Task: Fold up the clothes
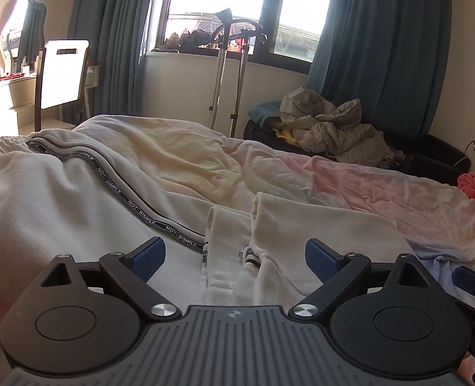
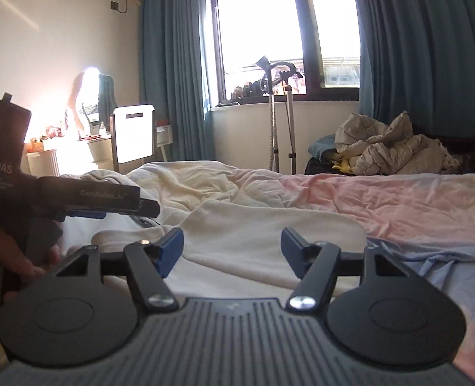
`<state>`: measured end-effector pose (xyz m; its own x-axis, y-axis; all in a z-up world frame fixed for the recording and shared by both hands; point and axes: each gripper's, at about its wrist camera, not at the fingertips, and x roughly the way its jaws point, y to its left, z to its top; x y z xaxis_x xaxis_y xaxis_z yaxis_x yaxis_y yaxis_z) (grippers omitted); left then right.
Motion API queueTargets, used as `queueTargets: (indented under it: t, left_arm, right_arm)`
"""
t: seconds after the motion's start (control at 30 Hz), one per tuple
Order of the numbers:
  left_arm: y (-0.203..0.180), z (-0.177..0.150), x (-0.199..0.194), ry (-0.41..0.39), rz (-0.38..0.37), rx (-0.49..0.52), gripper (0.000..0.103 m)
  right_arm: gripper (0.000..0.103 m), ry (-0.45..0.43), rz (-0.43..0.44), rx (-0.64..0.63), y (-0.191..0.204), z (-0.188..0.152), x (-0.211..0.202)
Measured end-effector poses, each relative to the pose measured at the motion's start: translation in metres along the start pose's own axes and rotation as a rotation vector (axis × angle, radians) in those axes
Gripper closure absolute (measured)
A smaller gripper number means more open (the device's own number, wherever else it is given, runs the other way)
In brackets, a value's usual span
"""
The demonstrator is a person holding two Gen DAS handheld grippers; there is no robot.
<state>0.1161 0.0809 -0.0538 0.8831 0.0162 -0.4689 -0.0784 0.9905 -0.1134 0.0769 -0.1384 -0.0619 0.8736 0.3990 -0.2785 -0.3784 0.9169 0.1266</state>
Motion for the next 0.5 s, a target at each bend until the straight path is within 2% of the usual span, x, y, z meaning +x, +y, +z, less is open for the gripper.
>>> queueTargets:
  t: [0.07, 0.17, 0.27, 0.5]
  left_arm:
    - [-0.004, -0.006, 0.003, 0.006, 0.027, 0.026, 0.008]
    - [-0.006, -0.012, 0.007, 0.022, 0.074, 0.055, 0.008]
    - [-0.007, -0.018, 0.012, 0.043, 0.126, 0.079, 0.008]
    - [-0.009, -0.022, 0.015, 0.059, 0.151, 0.081, 0.007]
  right_arm:
    - [0.037, 0.058, -0.063, 0.077, -0.015, -0.005, 0.011]
    - [0.038, 0.158, -0.105, 0.114, -0.027, -0.023, 0.028]
    - [0.037, 0.154, -0.086, 0.157, -0.033, -0.039, 0.029]
    - [0.037, 0.151, -0.107, 0.159, -0.039, -0.033, 0.025]
